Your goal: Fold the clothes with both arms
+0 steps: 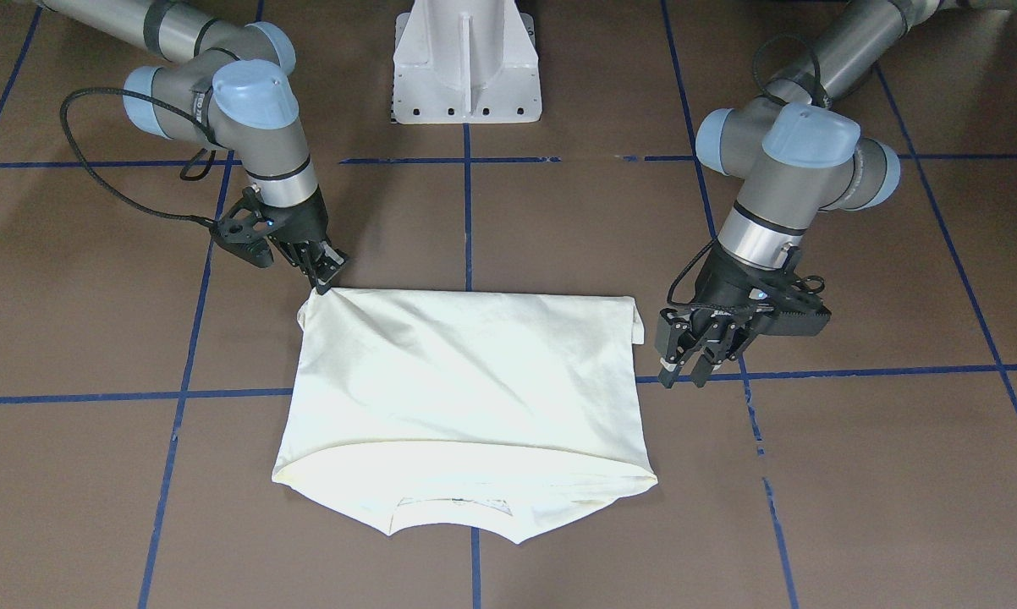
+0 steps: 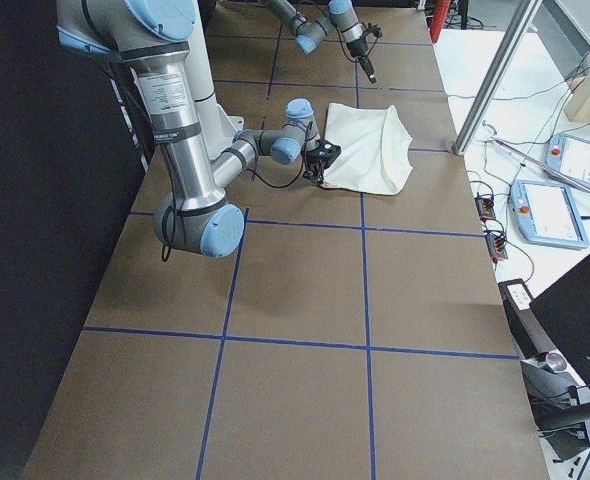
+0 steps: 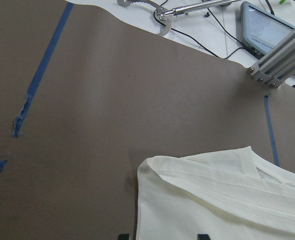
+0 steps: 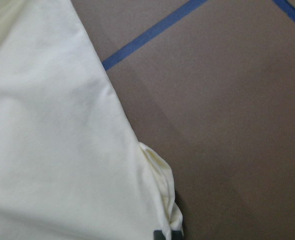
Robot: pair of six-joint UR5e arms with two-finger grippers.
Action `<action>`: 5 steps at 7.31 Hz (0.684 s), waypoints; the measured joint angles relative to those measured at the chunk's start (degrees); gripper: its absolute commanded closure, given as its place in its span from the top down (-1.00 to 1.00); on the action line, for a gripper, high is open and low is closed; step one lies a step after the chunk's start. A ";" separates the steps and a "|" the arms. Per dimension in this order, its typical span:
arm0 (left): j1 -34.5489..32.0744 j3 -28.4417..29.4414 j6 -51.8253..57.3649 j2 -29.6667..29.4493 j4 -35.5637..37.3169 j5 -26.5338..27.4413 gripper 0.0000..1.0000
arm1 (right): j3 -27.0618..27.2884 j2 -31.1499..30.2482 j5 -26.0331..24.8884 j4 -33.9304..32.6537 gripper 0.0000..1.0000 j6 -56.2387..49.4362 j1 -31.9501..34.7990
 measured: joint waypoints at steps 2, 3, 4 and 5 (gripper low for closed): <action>0.10 -0.53 -0.22 -0.08 0.06 -0.29 0.09 | 17.00 -11.19 1.51 -0.57 -1.00 0.48 -8.30; 0.40 -1.43 -0.39 -0.08 0.09 -0.52 0.09 | 24.81 -16.68 4.63 -0.61 -1.00 1.60 -13.38; 0.89 -2.51 -0.95 -0.04 0.15 -1.19 0.22 | 29.00 -19.25 7.87 -0.60 0.98 3.13 -17.29; 1.28 -3.35 -1.81 -0.02 0.18 -3.46 0.30 | 30.38 -20.10 9.43 -0.57 1.00 4.02 -19.63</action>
